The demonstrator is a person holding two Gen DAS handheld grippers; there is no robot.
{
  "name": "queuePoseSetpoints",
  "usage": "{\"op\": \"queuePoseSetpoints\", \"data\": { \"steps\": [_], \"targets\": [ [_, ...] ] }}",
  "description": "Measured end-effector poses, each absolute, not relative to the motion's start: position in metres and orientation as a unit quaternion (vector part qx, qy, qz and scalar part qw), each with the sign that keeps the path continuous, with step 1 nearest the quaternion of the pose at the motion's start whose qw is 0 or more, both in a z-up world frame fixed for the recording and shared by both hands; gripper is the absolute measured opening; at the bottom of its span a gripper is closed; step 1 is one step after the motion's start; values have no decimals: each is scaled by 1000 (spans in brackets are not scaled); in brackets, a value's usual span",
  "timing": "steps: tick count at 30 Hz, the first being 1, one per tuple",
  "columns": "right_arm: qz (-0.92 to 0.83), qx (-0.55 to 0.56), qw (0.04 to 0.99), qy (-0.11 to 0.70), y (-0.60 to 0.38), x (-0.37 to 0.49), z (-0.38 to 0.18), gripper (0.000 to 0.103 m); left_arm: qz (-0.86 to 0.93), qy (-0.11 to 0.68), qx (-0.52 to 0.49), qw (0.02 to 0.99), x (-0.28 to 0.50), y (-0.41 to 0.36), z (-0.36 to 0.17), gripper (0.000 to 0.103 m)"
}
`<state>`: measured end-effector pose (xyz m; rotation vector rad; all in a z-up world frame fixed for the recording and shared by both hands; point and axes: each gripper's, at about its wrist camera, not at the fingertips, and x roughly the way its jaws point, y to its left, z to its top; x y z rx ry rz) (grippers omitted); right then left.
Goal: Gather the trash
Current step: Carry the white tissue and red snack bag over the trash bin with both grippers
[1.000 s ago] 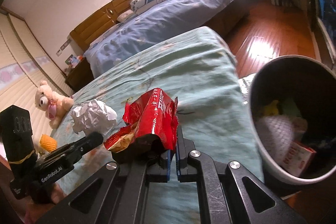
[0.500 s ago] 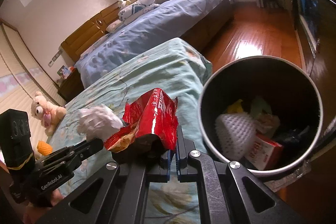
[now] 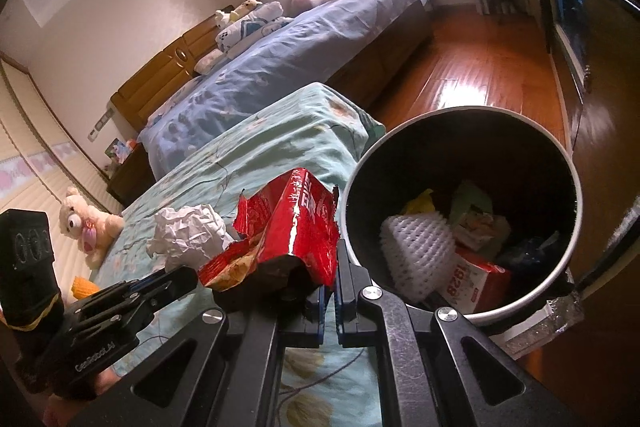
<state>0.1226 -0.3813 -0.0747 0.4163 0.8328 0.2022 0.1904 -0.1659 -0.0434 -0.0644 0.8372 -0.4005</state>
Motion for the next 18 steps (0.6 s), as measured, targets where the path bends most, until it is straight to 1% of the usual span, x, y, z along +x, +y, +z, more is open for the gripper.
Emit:
{"op": "queuePoseSetpoints", "data": {
  "steps": [18],
  "targets": [
    [69,211,892,392,-409,111,-73,3,-226,399,-23,888,190,-189,-40,10]
  ]
}}
